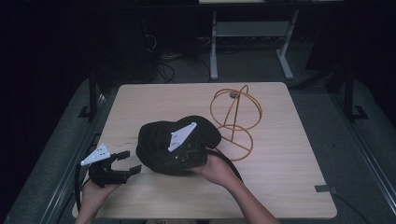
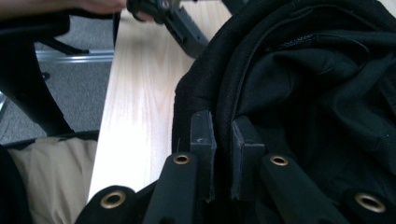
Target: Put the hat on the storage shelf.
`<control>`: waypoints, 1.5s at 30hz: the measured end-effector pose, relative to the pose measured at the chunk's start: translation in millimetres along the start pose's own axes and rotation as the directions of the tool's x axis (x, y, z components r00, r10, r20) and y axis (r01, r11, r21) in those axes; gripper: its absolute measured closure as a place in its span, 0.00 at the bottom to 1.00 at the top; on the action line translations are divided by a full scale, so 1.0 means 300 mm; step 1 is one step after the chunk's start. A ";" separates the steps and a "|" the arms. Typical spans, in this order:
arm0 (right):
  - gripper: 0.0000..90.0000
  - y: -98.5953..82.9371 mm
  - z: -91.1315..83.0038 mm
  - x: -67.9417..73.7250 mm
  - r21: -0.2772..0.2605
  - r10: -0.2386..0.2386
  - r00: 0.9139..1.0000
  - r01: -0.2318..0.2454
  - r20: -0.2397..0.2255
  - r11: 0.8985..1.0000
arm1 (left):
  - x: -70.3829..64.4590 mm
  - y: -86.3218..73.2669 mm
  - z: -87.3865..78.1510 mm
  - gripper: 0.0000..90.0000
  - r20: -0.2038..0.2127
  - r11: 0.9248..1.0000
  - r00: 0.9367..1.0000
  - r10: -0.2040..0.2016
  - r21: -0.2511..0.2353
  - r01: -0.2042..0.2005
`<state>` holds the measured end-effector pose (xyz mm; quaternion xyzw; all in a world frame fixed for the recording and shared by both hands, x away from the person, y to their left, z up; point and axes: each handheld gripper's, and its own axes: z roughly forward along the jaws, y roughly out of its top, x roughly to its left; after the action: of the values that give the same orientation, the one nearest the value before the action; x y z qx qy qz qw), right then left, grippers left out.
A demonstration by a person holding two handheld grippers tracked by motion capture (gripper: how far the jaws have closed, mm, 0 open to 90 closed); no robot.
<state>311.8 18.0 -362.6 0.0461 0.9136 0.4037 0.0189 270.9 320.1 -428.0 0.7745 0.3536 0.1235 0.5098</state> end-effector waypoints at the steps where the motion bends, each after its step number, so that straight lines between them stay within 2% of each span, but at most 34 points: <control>1: 0.90 0.003 -0.008 0.000 -0.010 0.001 1.000 -0.001 -0.002 1.000 | -0.003 0.003 -0.001 0.19 0.005 1.000 1.000 0.005 -0.009 -0.005; 8: 0.90 0.032 -0.060 0.003 -0.061 0.013 1.000 -0.014 -0.026 0.998 | -0.031 0.031 0.000 0.19 0.029 0.998 0.999 0.024 -0.067 -0.022; 13: 0.90 0.043 -0.077 0.006 -0.067 0.003 1.000 -0.005 -0.027 0.998 | -0.045 0.047 -0.001 0.19 0.048 0.996 0.998 0.046 -0.083 -0.042; 15: 0.90 0.045 -0.085 0.005 -0.075 0.006 0.999 -0.009 -0.036 0.997 | -0.048 0.050 -0.001 0.19 0.037 0.994 0.998 0.057 -0.090 -0.054; 18: 0.90 0.051 -0.095 0.006 -0.080 0.006 0.999 -0.009 -0.040 0.997 | -0.038 0.053 0.008 0.19 0.030 0.995 0.998 0.050 -0.089 -0.047; 22: 0.90 0.069 -0.105 0.013 -0.076 -0.015 0.999 0.012 -0.043 0.997 | -0.031 0.064 0.019 0.18 0.041 0.994 0.998 0.048 -0.096 -0.043; 26: 0.90 0.076 -0.113 0.014 -0.075 -0.018 0.998 0.014 -0.054 0.997 | -0.041 0.077 0.008 0.19 0.033 0.986 0.995 0.090 -0.140 -0.085; 31: 0.90 0.082 -0.124 0.022 -0.088 -0.025 0.997 0.018 -0.071 0.996 | -0.037 0.087 0.010 0.19 0.044 0.982 0.994 0.098 -0.167 -0.090; 33: 0.90 0.084 -0.126 0.027 -0.086 -0.026 0.997 0.019 -0.076 0.996 | -0.040 0.092 0.014 0.23 0.053 0.980 0.993 0.109 -0.171 -0.098; 36: 0.90 0.084 -0.133 0.030 -0.092 -0.026 0.997 0.019 -0.075 0.996 | -0.050 0.105 0.012 0.35 0.069 0.973 0.989 0.130 -0.200 -0.114; 38: 0.90 0.084 -0.140 0.029 -0.101 -0.028 0.996 0.020 -0.079 0.995 | -0.061 0.111 0.005 0.46 0.064 0.962 0.984 0.164 -0.232 -0.145; 43: 0.90 0.091 -0.162 0.035 -0.119 -0.035 0.996 0.025 -0.085 0.993 | -0.077 0.134 -0.002 0.71 0.060 0.950 0.978 0.201 -0.255 -0.180; 45: 0.90 0.091 -0.171 0.037 -0.128 -0.029 0.996 0.018 -0.083 0.992 | -0.079 0.142 -0.008 0.80 0.055 0.945 0.978 0.201 -0.275 -0.179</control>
<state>299.0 -0.2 -307.8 0.0169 0.8866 0.4622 -0.0123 270.6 296.1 -385.4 0.7332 0.2360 0.1868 0.6098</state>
